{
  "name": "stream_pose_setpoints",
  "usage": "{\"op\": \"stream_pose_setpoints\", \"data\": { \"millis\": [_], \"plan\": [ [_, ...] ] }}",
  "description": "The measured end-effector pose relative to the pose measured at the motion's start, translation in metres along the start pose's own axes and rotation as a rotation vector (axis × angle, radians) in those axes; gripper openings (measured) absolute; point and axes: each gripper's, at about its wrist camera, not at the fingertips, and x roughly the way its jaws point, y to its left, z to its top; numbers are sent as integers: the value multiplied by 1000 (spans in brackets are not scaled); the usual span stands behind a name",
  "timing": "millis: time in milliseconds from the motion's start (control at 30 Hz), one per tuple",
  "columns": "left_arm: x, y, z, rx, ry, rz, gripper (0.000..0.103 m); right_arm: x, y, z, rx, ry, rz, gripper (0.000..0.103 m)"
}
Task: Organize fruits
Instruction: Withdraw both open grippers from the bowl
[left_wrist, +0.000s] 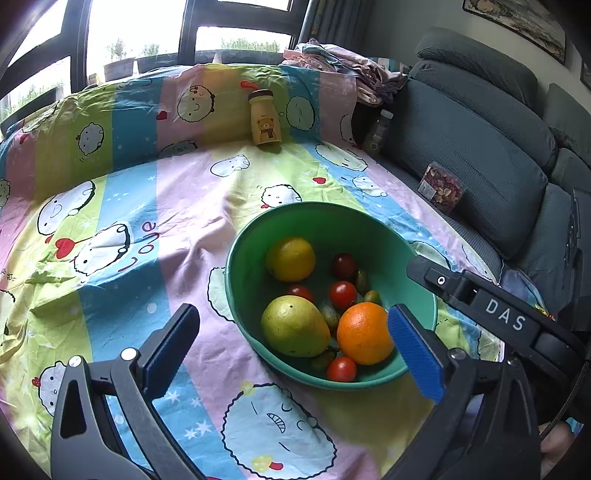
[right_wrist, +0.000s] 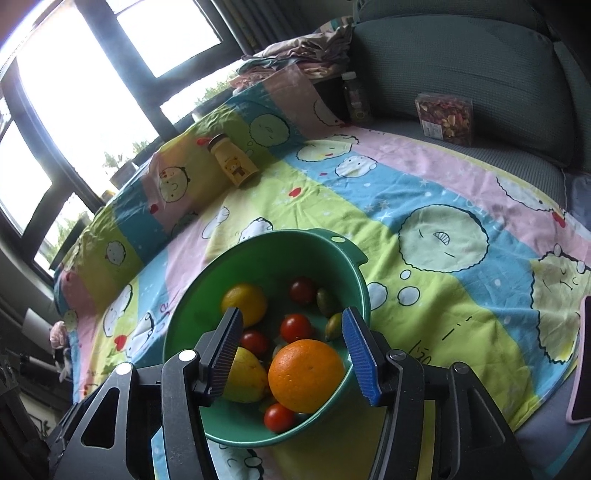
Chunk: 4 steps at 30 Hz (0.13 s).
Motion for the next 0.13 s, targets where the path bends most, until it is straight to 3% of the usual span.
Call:
{"op": "stream_pose_setpoints", "data": {
  "millis": [133],
  "plan": [
    [-3, 2, -1, -13, -6, -3, 102, -1, 0, -1, -1, -1, -10, 57]
  ]
}}
